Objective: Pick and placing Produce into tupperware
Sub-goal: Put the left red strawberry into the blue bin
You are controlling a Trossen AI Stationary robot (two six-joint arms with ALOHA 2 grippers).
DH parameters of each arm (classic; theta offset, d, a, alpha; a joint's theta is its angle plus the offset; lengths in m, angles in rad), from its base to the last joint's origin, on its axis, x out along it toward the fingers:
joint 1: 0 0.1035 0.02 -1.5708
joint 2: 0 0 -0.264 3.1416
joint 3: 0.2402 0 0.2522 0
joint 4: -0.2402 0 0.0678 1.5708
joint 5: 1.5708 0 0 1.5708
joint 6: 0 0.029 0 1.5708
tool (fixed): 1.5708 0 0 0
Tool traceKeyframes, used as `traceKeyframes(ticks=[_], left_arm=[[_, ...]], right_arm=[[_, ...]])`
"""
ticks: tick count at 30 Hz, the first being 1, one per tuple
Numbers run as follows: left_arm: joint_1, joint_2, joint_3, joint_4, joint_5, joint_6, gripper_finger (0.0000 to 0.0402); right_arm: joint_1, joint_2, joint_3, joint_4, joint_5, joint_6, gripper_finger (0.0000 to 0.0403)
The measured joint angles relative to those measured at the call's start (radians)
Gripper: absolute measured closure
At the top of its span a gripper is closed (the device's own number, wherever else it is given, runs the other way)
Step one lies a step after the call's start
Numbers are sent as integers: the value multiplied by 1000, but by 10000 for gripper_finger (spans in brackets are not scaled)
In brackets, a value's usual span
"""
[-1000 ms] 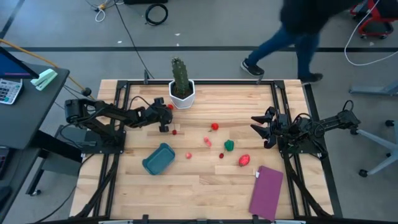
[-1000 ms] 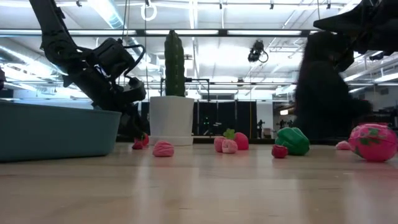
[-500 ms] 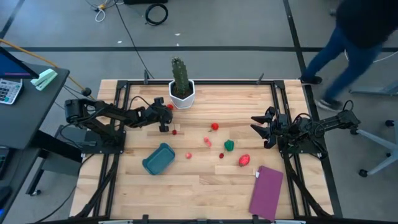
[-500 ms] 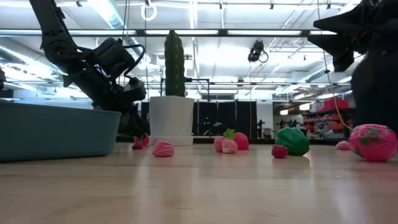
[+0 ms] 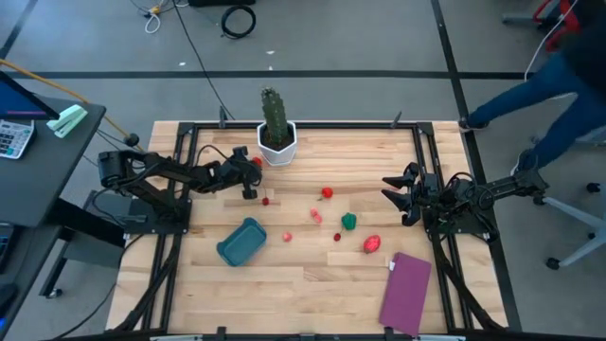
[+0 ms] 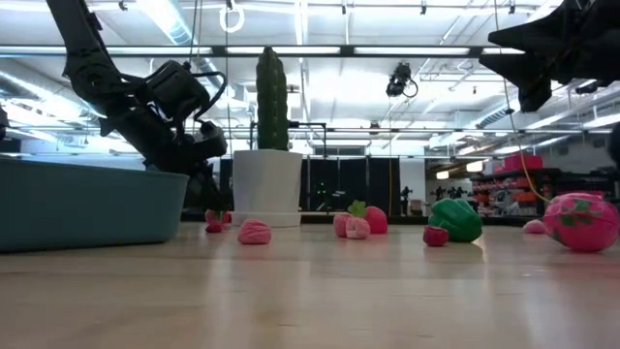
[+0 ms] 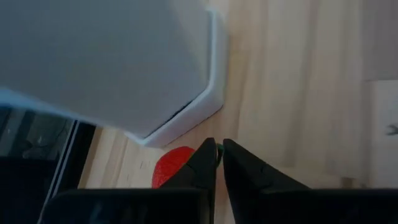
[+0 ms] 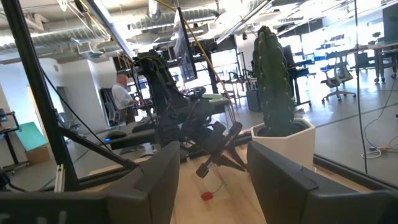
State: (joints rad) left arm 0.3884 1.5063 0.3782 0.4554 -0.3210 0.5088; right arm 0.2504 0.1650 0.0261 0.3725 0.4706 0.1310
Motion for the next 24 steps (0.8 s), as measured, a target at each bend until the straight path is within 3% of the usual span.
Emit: traceKeyframes(ticks=[8,13,18,24], left_arm=[[8,0,0,31,-18,1,393],[-32,-18,0,64,-144,30,396],[-102,-79,1,65,-191,-23,398],[-218,-207,2,53,-382,-62,400]], right_arm=[[0,0,0,0,0,0,206],[0,0,0,0,0,6,206],[0,0,0,0,0,7,206],[0,0,0,0,0,24,206]])
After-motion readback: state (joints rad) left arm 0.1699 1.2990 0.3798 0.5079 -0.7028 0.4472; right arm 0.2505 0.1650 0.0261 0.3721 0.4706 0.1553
